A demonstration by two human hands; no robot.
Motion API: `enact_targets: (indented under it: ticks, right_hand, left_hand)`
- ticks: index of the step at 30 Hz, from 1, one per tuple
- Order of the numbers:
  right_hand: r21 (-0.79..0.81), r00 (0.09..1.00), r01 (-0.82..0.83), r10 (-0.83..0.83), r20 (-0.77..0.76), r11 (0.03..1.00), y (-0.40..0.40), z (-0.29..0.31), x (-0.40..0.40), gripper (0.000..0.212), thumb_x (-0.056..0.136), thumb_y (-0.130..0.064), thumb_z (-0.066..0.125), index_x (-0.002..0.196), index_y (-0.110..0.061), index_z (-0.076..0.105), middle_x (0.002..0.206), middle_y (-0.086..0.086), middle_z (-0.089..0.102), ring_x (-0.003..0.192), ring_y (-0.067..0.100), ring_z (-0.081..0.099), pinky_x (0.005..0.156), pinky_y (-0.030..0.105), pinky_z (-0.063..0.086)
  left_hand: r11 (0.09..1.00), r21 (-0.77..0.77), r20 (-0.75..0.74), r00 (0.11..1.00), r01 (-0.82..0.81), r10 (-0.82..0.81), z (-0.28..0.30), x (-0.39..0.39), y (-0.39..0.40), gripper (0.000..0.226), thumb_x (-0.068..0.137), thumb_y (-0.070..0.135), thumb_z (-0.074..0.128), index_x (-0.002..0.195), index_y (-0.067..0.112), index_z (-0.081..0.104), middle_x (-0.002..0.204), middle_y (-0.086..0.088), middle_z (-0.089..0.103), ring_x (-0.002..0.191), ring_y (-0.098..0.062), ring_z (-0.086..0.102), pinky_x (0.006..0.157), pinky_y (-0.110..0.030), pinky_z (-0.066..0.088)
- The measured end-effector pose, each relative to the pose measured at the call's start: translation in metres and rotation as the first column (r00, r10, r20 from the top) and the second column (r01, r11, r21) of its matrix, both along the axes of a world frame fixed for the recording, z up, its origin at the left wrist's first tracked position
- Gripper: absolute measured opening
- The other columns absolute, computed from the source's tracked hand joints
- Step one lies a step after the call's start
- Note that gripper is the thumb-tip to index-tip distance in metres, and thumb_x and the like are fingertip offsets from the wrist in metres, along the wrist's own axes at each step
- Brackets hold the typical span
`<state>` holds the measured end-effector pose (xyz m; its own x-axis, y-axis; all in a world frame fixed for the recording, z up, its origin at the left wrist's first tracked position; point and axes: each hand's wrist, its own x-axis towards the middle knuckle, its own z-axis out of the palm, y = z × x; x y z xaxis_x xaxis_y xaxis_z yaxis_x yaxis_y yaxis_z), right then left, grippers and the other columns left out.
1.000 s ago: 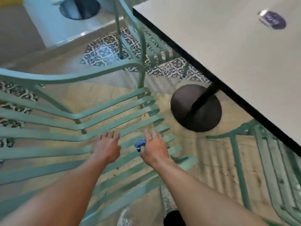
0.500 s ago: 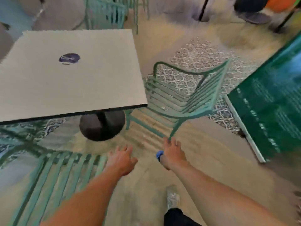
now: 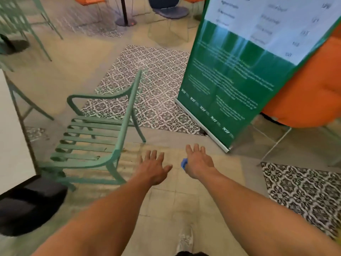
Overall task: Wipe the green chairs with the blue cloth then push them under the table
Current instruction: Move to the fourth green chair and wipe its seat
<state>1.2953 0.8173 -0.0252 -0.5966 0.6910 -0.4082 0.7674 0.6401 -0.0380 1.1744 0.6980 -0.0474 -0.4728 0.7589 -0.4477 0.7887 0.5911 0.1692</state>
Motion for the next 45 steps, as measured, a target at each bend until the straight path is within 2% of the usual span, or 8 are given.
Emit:
enact_targets:
  ticks: [4,7,14,22,29,38,42,45]
  right_hand:
    - [0.007,0.999,-0.015,0.015,-0.047,1.0,0.079,0.013,-0.013,0.071,0.092,-0.028,0.053,0.15,-0.02,0.012,0.156,0.012,0.011,0.142,0.036,0.011,0.097,0.054,0.045]
    - [0.023,0.996,-0.058,0.059,-0.071,0.998,0.121,0.019,-0.024,0.069,0.093,-0.03,0.053,0.15,-0.019,0.015,0.157,0.013,0.013,0.141,0.036,0.015,0.1,0.049,0.042]
    - [-0.029,0.995,-0.092,0.09,-0.048,0.995,0.208,-0.005,-0.067,0.064,0.091,-0.029,0.055,0.146,-0.019,0.023,0.148,0.014,0.024,0.133,0.036,0.026,0.091,0.044,0.042]
    - [-0.067,0.991,-0.116,0.12,0.06,0.991,0.32,-0.023,-0.178,0.073,0.086,-0.032,0.063,0.146,-0.018,0.023,0.147,0.015,0.026,0.132,0.037,0.031,0.093,0.045,0.044]
    - [-0.064,0.976,-0.218,0.217,-0.012,0.974,0.407,-0.01,-0.291,0.068,0.09,-0.033,0.057,0.147,-0.017,0.023,0.147,0.016,0.028,0.131,0.037,0.031,0.094,0.046,0.043]
    - [-0.071,0.909,-0.417,0.416,-0.024,0.906,0.509,-0.027,-0.441,0.066,0.091,-0.031,0.055,0.148,-0.019,0.024,0.15,0.017,0.026,0.133,0.038,0.031,0.098,0.046,0.042]
    - [-0.098,0.836,-0.546,0.548,-0.01,0.832,0.552,-0.034,-0.525,0.07,0.093,-0.031,0.055,0.151,-0.017,0.018,0.156,0.019,0.017,0.139,0.039,0.025,0.104,0.049,0.04]
    - [-0.129,0.779,-0.622,0.627,-0.006,0.772,0.575,-0.031,-0.586,0.072,0.091,-0.029,0.059,0.15,-0.018,0.02,0.156,0.017,0.017,0.139,0.038,0.025,0.102,0.049,0.04]
  left_hand:
    - [1.0,0.016,-0.051,0.999,-0.004,0.005,0.011,-0.003,0.084,0.071,0.096,0.063,0.024,0.155,0.024,0.015,0.163,-0.006,0.011,0.149,-0.027,0.005,0.117,-0.054,0.008]
    - [1.0,0.016,-0.071,0.998,-0.001,0.002,0.013,-0.012,0.125,0.071,0.096,0.062,0.023,0.155,0.023,0.016,0.162,-0.007,0.015,0.149,-0.028,0.008,0.117,-0.054,0.009]
    - [1.0,-0.028,-0.098,0.995,-0.009,0.006,-0.01,-0.063,0.209,0.073,0.096,0.064,0.023,0.154,0.021,0.018,0.16,-0.008,0.019,0.147,-0.03,0.012,0.117,-0.054,0.013]
    - [0.998,-0.047,-0.013,0.999,-0.035,0.034,-0.035,-0.159,0.321,0.072,0.096,0.062,0.023,0.155,0.02,0.017,0.162,-0.008,0.015,0.148,-0.028,0.009,0.115,-0.054,0.011]
    - [0.991,-0.04,-0.012,0.992,-0.129,0.128,-0.023,-0.26,0.399,0.072,0.097,0.061,0.022,0.155,0.019,0.016,0.162,-0.01,0.014,0.149,-0.03,0.008,0.117,-0.055,0.008]
    - [0.937,-0.036,-0.009,0.938,-0.346,0.346,-0.039,-0.384,0.477,0.072,0.096,0.062,0.023,0.155,0.021,0.019,0.161,-0.01,0.017,0.148,-0.031,0.01,0.117,-0.055,0.01]
    - [0.872,-0.053,-0.011,0.873,-0.487,0.487,-0.046,-0.446,0.51,0.072,0.096,0.063,0.023,0.155,0.023,0.018,0.161,-0.009,0.019,0.148,-0.03,0.012,0.117,-0.056,0.012]
    - [0.788,-0.037,0.001,0.788,-0.615,0.616,-0.038,-0.487,0.528,0.071,0.096,0.062,0.026,0.154,0.022,0.022,0.16,-0.009,0.021,0.147,-0.03,0.015,0.117,-0.055,0.014]
